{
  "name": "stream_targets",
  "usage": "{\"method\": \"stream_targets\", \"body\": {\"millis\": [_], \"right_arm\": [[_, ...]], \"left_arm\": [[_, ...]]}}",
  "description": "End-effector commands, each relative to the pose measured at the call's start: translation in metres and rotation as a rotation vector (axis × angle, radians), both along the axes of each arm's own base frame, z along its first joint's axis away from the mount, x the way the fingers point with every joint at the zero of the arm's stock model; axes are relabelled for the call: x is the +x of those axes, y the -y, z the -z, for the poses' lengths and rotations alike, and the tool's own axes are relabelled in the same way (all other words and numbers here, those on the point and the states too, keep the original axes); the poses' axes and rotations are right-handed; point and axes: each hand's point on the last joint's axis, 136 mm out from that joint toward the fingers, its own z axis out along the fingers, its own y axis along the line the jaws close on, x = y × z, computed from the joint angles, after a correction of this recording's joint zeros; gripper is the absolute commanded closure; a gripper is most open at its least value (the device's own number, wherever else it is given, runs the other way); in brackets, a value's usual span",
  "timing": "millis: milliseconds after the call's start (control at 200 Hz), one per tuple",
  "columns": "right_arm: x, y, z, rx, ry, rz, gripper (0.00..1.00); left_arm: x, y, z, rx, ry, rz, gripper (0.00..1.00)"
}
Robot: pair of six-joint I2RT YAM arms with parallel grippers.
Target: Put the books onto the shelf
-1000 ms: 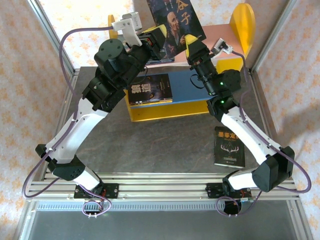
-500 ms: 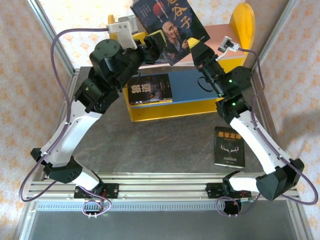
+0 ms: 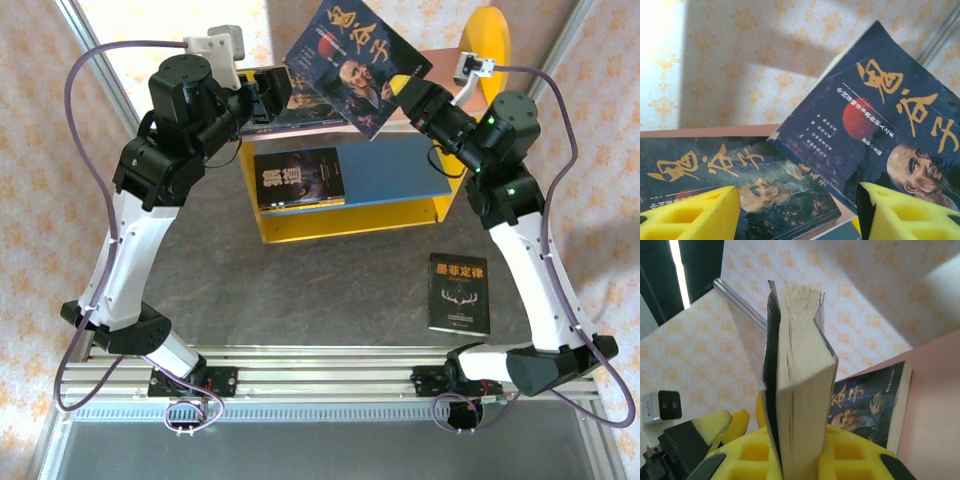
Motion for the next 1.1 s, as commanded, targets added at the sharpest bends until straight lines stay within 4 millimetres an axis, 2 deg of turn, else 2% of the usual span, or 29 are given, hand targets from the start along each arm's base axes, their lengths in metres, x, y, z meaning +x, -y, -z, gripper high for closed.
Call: {"method": "stream_targets", "body": {"millis": [0,270,821,1096], "right_arm": [[-0.007,-0.01,-0.01,-0.017,0.018,-0.085,0.98],[0.012,-0.03,0.002,-0.019,-0.078,-0.184,0.98],[0.018,-0.055,0.009,-0.074,-0.14,-0.352,0.97],[0.028,-0.065,0.02,-0.103,-0.181,-0.405,0.96]], "left_arm": [[-0.005,0.007,0.002,0.059,-0.008,0.057,0.39],[0.002,0.014,0.005,0.109,-0.001,0.081,0.37],[0.026,0.024,0.029,0.173,-0.065,0.088,0.32],[0.032,0.019,0.045,0.213,-0.109,0.062,0.33]]}}
